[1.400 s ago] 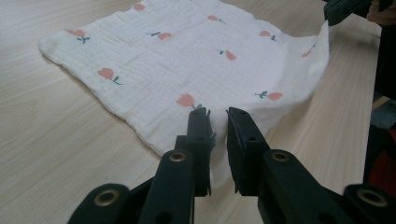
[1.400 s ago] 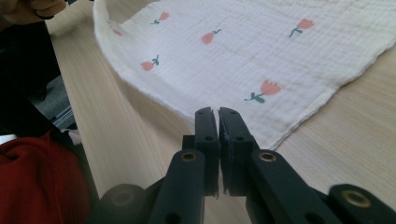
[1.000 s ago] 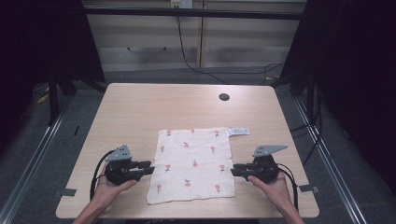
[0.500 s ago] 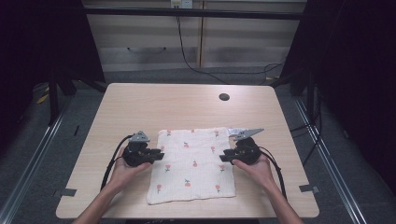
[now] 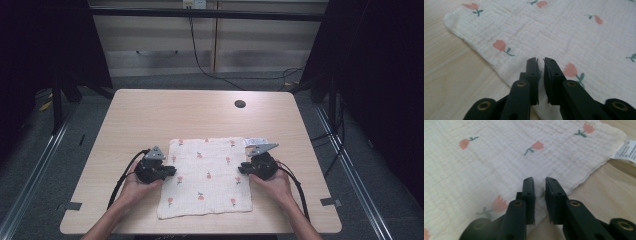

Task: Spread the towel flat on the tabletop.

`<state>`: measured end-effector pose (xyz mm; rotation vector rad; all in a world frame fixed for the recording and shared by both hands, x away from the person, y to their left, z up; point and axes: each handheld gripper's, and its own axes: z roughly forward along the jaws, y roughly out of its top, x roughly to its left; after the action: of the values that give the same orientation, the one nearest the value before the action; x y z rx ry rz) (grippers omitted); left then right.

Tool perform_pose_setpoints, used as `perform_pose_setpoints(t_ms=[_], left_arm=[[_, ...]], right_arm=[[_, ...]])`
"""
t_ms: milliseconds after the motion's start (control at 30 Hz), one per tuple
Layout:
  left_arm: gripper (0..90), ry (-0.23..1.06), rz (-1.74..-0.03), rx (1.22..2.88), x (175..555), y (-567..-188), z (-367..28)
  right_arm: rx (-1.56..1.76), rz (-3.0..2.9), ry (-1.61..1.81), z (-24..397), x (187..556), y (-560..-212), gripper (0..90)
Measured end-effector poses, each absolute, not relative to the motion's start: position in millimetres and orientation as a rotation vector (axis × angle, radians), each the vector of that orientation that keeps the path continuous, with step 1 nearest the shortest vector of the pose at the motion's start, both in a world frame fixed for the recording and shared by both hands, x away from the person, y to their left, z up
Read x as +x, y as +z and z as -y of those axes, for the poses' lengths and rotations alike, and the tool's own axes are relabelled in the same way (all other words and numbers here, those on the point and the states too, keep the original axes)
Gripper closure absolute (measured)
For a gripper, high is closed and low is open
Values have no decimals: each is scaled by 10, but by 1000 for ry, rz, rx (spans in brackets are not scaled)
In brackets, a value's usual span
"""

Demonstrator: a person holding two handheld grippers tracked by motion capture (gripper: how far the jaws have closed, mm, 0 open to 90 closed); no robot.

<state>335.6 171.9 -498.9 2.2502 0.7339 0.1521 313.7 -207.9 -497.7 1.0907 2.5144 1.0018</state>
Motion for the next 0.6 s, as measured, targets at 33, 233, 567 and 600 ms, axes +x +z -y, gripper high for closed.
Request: perform_pose_setpoints(t_ms=[33, 233, 567, 600], left_arm=[[856, 158, -732, 2249, 3353, -4992, -1721], [897, 168, -726, 2246, 3332, -4999, -1727], [898, 130, -712, 2236, 3269, -5007, -1755], [898, 125, -709, 2241, 3257, -5005, -1756]], right_arm=[[1091, -2514, 1002, 2079, 3137, -4977, 807], [1095, -2541, 1019, 2105, 3073, -4974, 881], [1119, -2581, 1070, 2181, 2898, -4972, 881], [1121, -2581, 1068, 2191, 2876, -4971, 879]])
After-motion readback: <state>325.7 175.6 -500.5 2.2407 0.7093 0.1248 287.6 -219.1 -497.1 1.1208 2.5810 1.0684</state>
